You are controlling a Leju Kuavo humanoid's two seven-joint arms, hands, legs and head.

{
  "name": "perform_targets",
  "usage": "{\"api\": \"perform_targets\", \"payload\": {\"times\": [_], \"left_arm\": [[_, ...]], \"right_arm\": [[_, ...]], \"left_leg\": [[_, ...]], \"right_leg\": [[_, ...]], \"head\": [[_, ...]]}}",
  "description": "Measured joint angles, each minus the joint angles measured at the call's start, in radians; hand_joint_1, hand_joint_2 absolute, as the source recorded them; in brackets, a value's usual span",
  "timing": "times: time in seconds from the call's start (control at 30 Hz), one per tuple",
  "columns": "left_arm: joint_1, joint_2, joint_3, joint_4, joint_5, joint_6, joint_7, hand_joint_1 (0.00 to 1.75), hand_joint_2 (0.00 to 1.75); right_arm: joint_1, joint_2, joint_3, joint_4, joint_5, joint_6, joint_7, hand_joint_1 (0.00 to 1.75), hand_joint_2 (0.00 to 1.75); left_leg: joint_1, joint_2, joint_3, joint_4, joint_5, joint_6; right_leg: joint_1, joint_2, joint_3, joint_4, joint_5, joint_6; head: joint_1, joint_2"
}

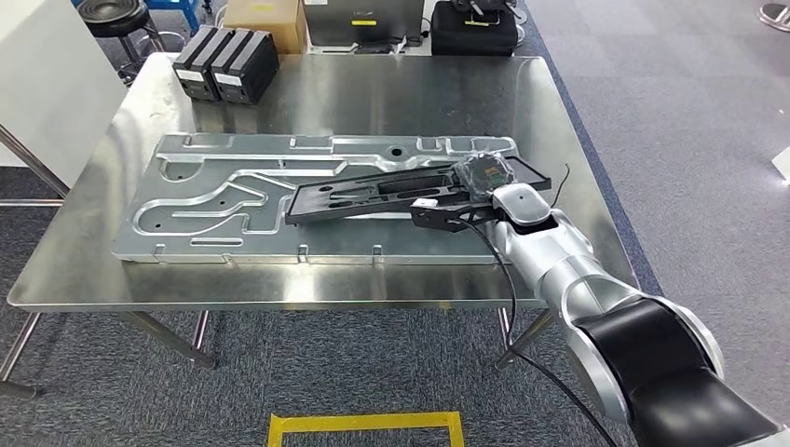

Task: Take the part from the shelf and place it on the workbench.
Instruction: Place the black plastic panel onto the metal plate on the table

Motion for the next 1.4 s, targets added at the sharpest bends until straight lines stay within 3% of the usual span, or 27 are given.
{"api": "perform_targets", "payload": {"times": [0.03,0.1,0.13,0.2,0.27,0.33,0.37,0.47,0.5,0.53,0.57,0.63,0.7,0.83,0.9,0.97,1.0,1.03,1.07,1.13,1.2,1.27,1.33,1.4], "left_arm": [[0.001,0.0,0.0,0.0,0.0,-0.001,-0.001,0.0,0.0],[0.002,0.0,0.0,0.0,0.0,-0.003,-0.005,0.0,0.0],[0.002,0.0,-0.001,0.0,0.0,-0.004,-0.007,0.0,0.0],[0.0,0.001,-0.003,0.0,0.0,-0.006,-0.011,0.0,0.0],[0.0,0.003,-0.007,0.0,-0.001,-0.007,-0.015,0.0,0.0],[-0.001,0.004,-0.012,0.0,-0.002,-0.008,-0.02,0.0,0.0],[-0.001,0.005,-0.013,0.0,-0.002,-0.009,-0.023,0.0,0.44],[-0.002,0.009,-0.015,0.0,-0.002,-0.01,-0.027,0.0,1.75],[-0.001,0.011,-0.015,0.0,-0.002,-0.01,-0.027,0.0,1.75],[-0.001,0.012,-0.015,0.0,-0.002,-0.009,-0.025,0.0,1.31],[0.0,0.015,-0.015,0.0,-0.002,-0.008,-0.023,0.0,0.87],[-0.001,0.019,-0.015,0.0,-0.002,-0.003,-0.02,0.0,0.0],[-0.002,0.023,-0.015,0.0,-0.003,-0.001,-0.019,0.0,0.0],[-0.003,0.025,-0.015,0.001,-0.003,0.0,-0.017,0.0,0.0],[-0.003,0.025,-0.015,0.001,-0.002,0.0,-0.018,0.0,0.0],[-0.003,0.025,-0.015,0.0,-0.002,0.0,-0.018,0.0,0.0],[-0.003,0.025,-0.015,0.0,-0.002,0.001,-0.018,0.0,0.0],[-0.003,0.025,-0.015,0.0,-0.002,0.001,-0.018,0.0,0.0],[-0.003,0.025,-0.015,0.0,-0.002,0.002,-0.018,0.0,0.0],[-0.003,0.024,-0.015,0.001,-0.002,0.002,-0.018,0.0,0.0],[-0.003,0.024,-0.015,0.001,-0.002,0.003,-0.018,0.0,0.0],[-0.004,0.024,-0.015,0.001,-0.002,0.004,-0.016,0.0,0.0],[-0.004,0.024,-0.015,0.001,-0.002,0.005,-0.012,0.0,0.0],[-0.005,0.024,-0.015,0.001,-0.002,0.005,-0.009,0.0,0.0]], "right_arm": [[0.005,0.0,0.0,0.004,0.0,0.002,-0.002,1.75,1.75],[0.01,0.0,0.0,0.009,0.0,0.001,-0.007,1.75,1.75],[0.012,0.0,0.0,0.011,0.0,-0.002,-0.013,1.75,1.75],[0.019,0.001,0.001,0.013,0.0,-0.014,-0.029,1.75,1.75],[0.032,0.004,0.001,0.014,-0.002,-0.03,-0.042,1.75,1.75],[0.044,0.009,0.001,0.014,-0.008,-0.046,-0.049,1.75,1.75],[0.049,0.012,0.001,0.014,-0.013,-0.053,-0.049,1.31,1.31],[0.075,0.018,-0.003,0.016,-0.034,-0.076,-0.021,0.0,0.0],[0.084,0.019,-0.006,0.017,-0.042,-0.083,-0.006,0.0,0.0],[0.092,0.019,-0.012,0.019,-0.048,-0.088,0.006,0.0,0.0],[0.097,0.019,-0.019,0.021,-0.054,-0.09,0.015,0.0,0.0],[0.101,0.018,-0.036,0.022,-0.064,-0.09,0.025,0.0,0.0],[0.103,0.016,-0.052,0.024,-0.071,-0.09,0.027,0.0,0.0],[0.108,0.012,-0.074,0.027,-0.081,-0.105,0.023,0.0,0.0],[0.11,0.012,-0.086,0.027,-0.088,-0.145,0.006,0.0,0.0],[0.116,0.012,-0.097,0.027,-0.097,-0.189,-0.013,0.0,0.0],[0.119,0.012,-0.102,0.027,-0.099,-0.201,-0.018,0.0,0.0],[0.122,0.012,-0.105,0.027,-0.1,-0.206,-0.021,0.0,0.0],[0.124,0.013,-0.106,0.027,-0.101,-0.21,-0.023,0.0,0.0],[0.125,0.013,-0.111,0.024,-0.105,-0.232,-0.04,0.0,0.0],[0.124,0.017,-0.123,0.016,-0.123,-0.296,-0.087,0.0,0.0],[0.125,0.024,-0.143,0.002,-0.158,-0.384,-0.165,0.0,0.0],[0.126,0.031,-0.168,-0.018,-0.196,-0.456,-0.247,0.0,0.0],[0.13,0.042,-0.193,-0.053,-0.229,-0.49,-0.315,0.0,0.0]], "left_leg": [[0.0,-0.001,0.004,0.001,-0.003,-0.001],[0.0,-0.002,0.011,0.003,-0.01,-0.006],[-0.002,-0.003,0.013,0.005,-0.013,-0.01],[-0.004,-0.003,0.013,0.006,-0.016,-0.018],[-0.005,-0.003,0.014,0.003,-0.019,-0.029],[-0.003,-0.002,0.008,0.027,-0.04,-0.039],[-0.002,-0.002,-0.008,0.068,-0.065,-0.043],[0.0,-0.002,-0.093,0.258,-0.149,-0.05],[0.0,-0.001,-0.107,0.286,-0.151,-0.051],[0.0,-0.001,-0.102,0.275,-0.133,-0.051],[0.0,-0.001,-0.079,0.227,-0.102,-0.049],[-0.002,-0.001,-0.011,0.087,-0.044,-0.043],[-0.004,-0.001,0.026,0.014,-0.027,-0.034],[-0.002,0.002,0.03,0.002,-0.021,-0.009],[0.0,0.007,0.029,-0.003,-0.015,0.0],[-0.001,0.009,0.026,-0.002,-0.014,0.003],[-0.001,0.009,0.026,-0.002,-0.014,0.003],[-0.001,0.009,0.025,-0.001,-0.014,0.003],[-0.001,0.008,0.025,0.001,-0.014,0.002],[-0.001,0.007,0.025,0.004,-0.015,-0.001],[-0.004,0.006,0.022,0.006,-0.014,-0.009],[-0.005,0.006,0.02,0.004,-0.011,-0.021],[-0.004,0.005,0.017,0.008,-0.017,-0.032],[-0.002,0.005,-0.008,0.069,-0.059,-0.041]], "right_leg": [[-0.002,0.0,0.006,-0.023,0.027,0.0],[-0.004,-0.002,0.061,-0.154,0.104,-0.004],[-0.002,-0.002,0.09,-0.218,0.128,-0.007],[0.003,-0.001,0.117,-0.278,0.139,-0.013],[0.004,0.0,0.122,-0.284,0.136,-0.023],[0.001,0.0,0.13,-0.293,0.139,-0.036],[-0.001,-0.001,0.134,-0.297,0.14,-0.041],[0.002,-0.001,0.137,-0.297,0.138,-0.048],[0.003,0.0,0.138,-0.296,0.137,-0.049],[0.004,0.0,0.139,-0.295,0.137,-0.049],[0.004,0.001,0.139,-0.294,0.136,-0.048],[0.006,0.004,0.139,-0.289,0.133,-0.043],[0.01,0.007,0.138,-0.286,0.132,-0.034],[0.009,0.009,0.132,-0.273,0.122,-0.013],[0.006,0.007,0.097,-0.19,0.067,-0.004],[0.004,0.005,0.04,-0.058,0.004,0.002],[0.002,0.003,0.023,-0.014,-0.009,0.003],[0.001,0.002,0.022,-0.005,-0.004,0.004],[-0.001,0.001,0.041,-0.037,0.018,0.003],[-0.002,0.001,0.114,-0.173,0.077,-0.002],[0.001,0.001,0.161,-0.271,0.106,-0.009],[0.006,0.002,0.163,-0.285,0.108,-0.017],[0.002,0.001,0.165,-0.294,0.115,-0.029],[-0.002,0.0,0.168,-0.303,0.121,-0.041]], "head": [[0.0,0.0],[0.0,0.0],[0.0,0.0],[0.0,0.0],[0.0,0.0],[0.0,0.0],[0.0,0.0],[0.0,0.0],[0.0,0.0],[0.0,0.0],[0.0,0.0],[0.0,0.0],[0.0,0.0],[0.0,0.0],[0.0,0.0],[0.0,0.0],[0.0,0.0],[0.0,0.0],[0.0,0.0],[0.0,0.0],[0.0,0.0],[0.0,0.0],[0.0,0.0],[0.0,0.0]]}}
